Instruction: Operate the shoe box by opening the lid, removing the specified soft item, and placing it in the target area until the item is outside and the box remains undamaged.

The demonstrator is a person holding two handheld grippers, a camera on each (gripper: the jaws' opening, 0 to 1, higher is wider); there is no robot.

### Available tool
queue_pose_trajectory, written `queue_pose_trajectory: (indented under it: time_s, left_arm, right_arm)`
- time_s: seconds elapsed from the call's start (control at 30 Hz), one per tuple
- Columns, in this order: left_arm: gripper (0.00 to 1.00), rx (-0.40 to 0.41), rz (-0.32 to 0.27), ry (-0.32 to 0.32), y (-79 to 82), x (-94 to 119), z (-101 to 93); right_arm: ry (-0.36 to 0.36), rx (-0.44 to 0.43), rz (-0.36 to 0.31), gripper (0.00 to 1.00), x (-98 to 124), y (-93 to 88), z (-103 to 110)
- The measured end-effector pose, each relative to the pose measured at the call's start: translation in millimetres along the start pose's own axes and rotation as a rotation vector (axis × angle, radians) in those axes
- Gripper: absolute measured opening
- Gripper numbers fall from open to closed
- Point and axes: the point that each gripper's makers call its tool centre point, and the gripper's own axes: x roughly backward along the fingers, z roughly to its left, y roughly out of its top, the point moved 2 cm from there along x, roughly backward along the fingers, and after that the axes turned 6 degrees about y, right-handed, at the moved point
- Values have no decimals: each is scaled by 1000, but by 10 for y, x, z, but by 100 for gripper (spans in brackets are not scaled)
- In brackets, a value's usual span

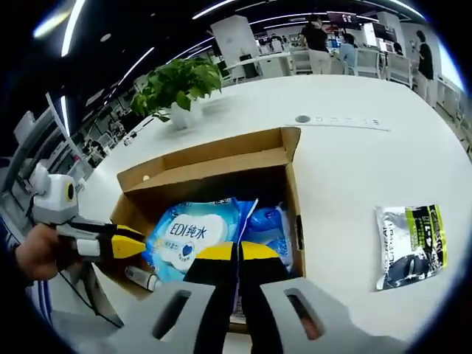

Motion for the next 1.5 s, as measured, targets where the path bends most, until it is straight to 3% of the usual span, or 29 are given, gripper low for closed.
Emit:
queue_pose_trajectory:
  time_s: [0.17, 0.4, 0.6, 0.7, 1.0, 1.5]
  left_arm:
    - [23, -18, 44, 14, -42, -120, -4]
    - [21, 61, 64, -11, -48, -178, -8]
    - [4, 65, 44, -8, -15, -143, 19]
    - [3, 53, 40, -17, -34, -101, -5]
    - [3, 75, -11, -26, -10, 85, -28]
    - [1, 33, -102, -62, 261, 398, -232]
  right_arm:
    - [5, -14, -4, 0, -14, -31, -31]
    - [28, -41, -8, 0, -12, -17, -8]
    - [79, -69, -27, 0, -14, -16, 12]
    - [134, -51, -43, 2, -35, -31, 117]
    - [115, -18, -53, 1, -1, -9, 155]
    - [98, -33, -112, 0, 285, 92, 170]
